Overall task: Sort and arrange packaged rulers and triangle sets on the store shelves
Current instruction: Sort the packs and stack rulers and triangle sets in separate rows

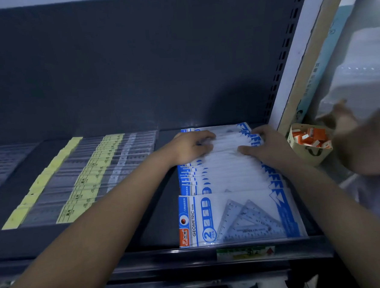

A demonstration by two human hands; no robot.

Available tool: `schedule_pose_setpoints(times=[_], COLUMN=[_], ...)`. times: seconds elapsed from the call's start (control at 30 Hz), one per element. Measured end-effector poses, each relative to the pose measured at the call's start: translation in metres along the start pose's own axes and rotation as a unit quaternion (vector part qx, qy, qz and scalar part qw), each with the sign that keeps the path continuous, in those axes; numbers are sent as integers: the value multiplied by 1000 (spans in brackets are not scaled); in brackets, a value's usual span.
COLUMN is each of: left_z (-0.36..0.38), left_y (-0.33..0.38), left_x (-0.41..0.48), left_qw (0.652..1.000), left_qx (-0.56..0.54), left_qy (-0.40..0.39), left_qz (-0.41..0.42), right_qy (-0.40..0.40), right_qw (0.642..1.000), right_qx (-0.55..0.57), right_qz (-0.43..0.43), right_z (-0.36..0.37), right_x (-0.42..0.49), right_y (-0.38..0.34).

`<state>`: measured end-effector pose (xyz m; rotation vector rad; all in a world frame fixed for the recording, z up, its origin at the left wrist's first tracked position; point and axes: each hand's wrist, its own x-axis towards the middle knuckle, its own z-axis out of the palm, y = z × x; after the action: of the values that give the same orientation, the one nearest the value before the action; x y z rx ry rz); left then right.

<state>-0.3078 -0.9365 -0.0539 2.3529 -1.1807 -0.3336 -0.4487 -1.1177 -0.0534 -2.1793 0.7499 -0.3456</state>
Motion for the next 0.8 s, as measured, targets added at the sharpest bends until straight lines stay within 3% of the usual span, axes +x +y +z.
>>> schedule_pose_setpoints(times=[0.07,0.17,0.37,0.63,0.8], left_z=[1,3,4,4,5], left_y=[-2,-4,-9,-14,-19], left_x=[1,2,1,16,27], left_qw=[999,998,999,987,987], left_qx=[-4,45,-6,139,127], left_qy=[31,-7,-14,-73,-83], left_qz=[-14,-42,-34,-31,-50], right_qy=[21,39,42,49,39], right_qw=[999,999,998,998,998], right_qx=[39,32,32,19,42], right_qz=[-4,-16,-36,-38,-29], right_z=[1,2,5,14,12], right_x=[-4,-5,-1,9,11], right_y=[2,4,11,14,12])
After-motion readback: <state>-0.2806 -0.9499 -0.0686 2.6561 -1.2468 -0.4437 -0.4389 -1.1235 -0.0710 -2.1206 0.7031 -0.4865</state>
